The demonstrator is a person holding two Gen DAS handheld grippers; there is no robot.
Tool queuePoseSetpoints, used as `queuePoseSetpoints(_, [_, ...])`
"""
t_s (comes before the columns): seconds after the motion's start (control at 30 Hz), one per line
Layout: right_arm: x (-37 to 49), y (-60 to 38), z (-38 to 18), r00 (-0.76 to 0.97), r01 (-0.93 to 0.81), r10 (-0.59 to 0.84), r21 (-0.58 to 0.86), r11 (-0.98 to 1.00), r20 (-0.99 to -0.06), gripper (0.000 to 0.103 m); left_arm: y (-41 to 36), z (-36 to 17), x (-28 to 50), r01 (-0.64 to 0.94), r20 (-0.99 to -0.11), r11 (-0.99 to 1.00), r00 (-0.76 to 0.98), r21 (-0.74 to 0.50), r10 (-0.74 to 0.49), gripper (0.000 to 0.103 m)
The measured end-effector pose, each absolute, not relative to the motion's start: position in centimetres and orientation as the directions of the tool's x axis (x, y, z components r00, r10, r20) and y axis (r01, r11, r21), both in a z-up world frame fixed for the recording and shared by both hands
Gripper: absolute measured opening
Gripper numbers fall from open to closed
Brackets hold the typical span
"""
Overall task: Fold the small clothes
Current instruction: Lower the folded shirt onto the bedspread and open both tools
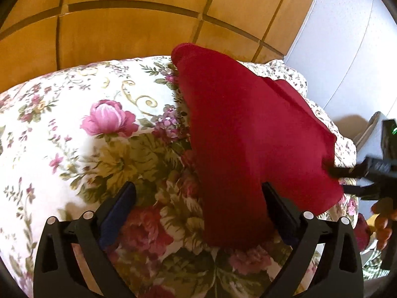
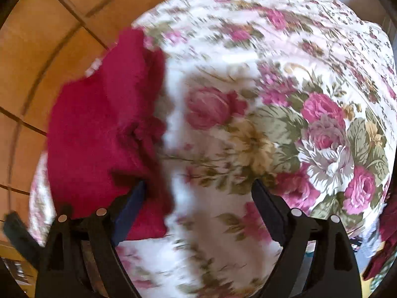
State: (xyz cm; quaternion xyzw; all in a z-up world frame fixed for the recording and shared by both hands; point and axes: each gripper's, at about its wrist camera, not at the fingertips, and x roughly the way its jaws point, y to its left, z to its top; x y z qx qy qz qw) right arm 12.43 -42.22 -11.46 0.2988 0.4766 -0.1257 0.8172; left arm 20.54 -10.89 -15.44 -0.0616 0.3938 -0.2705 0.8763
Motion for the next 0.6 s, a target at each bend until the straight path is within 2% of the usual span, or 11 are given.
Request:
queuePoseSetpoints(0.1, [10.6,-41.6,-9.2,0.562,0.494,0.076,0.408,0.768,-0.824,0.098,-10.3,-14.7,19.1,0.405,-0.655,0.869,0.580,-0.283,-0.484,0.099])
queuePoseSetpoints(0.23, [8.2,-39.4,-6.6,0.599,0.465,0.060,0.407,0.786,-0.799,0.100,-10.6,-12.7,16.5,0.404,-0.621,0.892,0.651,-0.204,-0.437,0.099])
queuePoseSetpoints(0.37, [6.2,-36.6,-4.5,0.633,0.418,0.003,0.345,0.840,-0.774,0.101,-11.1,-10.5,13.2,0.406,-0.581,0.910,0.722,-0.084,-0.375,0.099])
queuePoseSetpoints(0.53, [3.5,-34.1,-3.0,0.685,0.411,-0.112,0.255,0.875,-0.720,0.101,-10.9,-7.9,9.2,0.311,-0.531,0.946,0.819,0.088,-0.219,0.099])
queuePoseSetpoints(0.6, [2.4,-33.1,-2.9,0.703,0.406,-0.135,0.238,0.882,-0.698,0.101,-10.3,-7.1,8.1,0.292,-0.507,0.951,0.838,0.099,-0.204,0.099])
